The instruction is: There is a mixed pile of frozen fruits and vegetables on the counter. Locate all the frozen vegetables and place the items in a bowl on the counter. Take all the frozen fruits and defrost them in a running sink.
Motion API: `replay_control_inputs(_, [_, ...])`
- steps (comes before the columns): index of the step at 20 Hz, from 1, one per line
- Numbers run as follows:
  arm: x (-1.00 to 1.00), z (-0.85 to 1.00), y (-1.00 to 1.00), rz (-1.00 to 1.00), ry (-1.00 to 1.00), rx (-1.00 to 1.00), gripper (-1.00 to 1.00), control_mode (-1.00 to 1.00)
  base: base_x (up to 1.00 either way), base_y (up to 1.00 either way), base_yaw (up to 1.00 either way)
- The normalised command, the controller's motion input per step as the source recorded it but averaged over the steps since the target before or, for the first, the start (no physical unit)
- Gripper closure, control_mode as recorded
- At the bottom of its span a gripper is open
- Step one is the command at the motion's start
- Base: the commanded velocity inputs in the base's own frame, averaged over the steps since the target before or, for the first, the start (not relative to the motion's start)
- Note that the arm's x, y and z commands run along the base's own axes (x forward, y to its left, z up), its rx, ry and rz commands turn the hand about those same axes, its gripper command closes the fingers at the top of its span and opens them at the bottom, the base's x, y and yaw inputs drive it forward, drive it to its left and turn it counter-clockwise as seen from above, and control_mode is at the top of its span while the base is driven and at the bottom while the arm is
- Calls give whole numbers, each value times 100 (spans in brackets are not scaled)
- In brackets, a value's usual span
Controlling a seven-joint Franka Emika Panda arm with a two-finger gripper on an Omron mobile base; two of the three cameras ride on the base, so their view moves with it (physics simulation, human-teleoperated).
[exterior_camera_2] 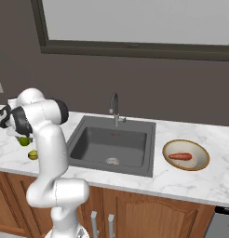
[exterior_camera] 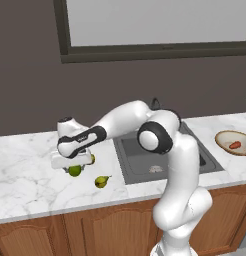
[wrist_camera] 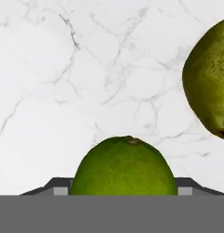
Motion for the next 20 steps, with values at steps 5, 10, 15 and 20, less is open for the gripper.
replay_control_inputs(5, [-31,34,-50,-6,0,1,100,-100,0,0,0])
replay_control_inputs(10, [-33,36,-68,-12,0,2,100,-100,0,0,0])
replay_control_inputs(15, [-29,41,-65,-14,0,6,100,-100,0,0,0])
replay_control_inputs(20, [-7,30,-58,-14,0,6,100,-100,0,0,0])
